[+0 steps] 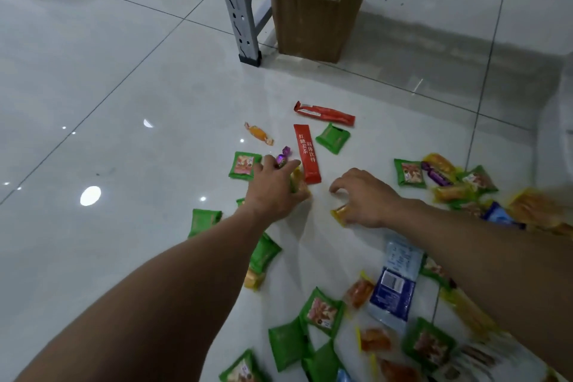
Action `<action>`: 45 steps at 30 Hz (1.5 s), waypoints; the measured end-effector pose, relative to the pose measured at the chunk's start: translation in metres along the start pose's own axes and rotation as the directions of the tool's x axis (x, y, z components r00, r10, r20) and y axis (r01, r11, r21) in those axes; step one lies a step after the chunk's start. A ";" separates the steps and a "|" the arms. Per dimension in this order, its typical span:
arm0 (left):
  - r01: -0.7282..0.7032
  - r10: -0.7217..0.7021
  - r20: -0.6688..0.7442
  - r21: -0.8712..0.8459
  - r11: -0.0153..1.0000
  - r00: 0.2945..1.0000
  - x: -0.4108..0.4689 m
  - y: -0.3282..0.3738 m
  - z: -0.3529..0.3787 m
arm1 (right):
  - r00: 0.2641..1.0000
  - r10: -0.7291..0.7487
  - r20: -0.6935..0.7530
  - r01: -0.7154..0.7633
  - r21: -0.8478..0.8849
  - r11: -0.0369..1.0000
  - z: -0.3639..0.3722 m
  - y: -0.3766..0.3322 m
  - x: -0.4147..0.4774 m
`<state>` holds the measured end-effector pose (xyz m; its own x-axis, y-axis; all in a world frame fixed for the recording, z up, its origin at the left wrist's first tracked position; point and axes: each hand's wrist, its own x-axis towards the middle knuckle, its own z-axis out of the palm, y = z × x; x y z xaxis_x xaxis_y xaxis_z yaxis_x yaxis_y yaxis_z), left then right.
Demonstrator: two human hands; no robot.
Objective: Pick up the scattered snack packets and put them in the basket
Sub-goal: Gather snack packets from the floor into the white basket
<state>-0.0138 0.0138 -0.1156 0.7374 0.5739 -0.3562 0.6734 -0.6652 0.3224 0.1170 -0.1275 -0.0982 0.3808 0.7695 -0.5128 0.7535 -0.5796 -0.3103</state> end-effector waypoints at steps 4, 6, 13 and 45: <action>0.048 -0.054 -0.052 -0.098 0.994 0.997 0.006 0.010 0.007 | 0.998 0.032 -0.053 -0.025 0.116 0.993 0.005 0.005 0.006; 0.077 -0.090 -0.056 -0.204 0.976 0.994 0.008 0.012 0.007 | 0.996 0.063 -0.064 -0.051 0.186 0.981 0.007 0.008 0.007; 0.049 -0.100 -0.091 -0.446 0.894 0.991 0.003 0.013 -0.001 | 0.962 0.213 -0.168 -0.109 0.479 0.871 0.011 0.013 0.006; -0.405 0.341 -0.231 -0.649 0.643 0.911 -0.024 0.313 -0.048 | 0.383 0.825 -0.415 0.208 0.909 0.361 -0.130 0.187 -0.195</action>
<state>0.1817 -0.1852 0.0362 0.9135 0.4066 -0.0119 0.1680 -0.3504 0.9214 0.2534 -0.3511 0.0474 0.9901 -0.0721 -0.1205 -0.1366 -0.2933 -0.9462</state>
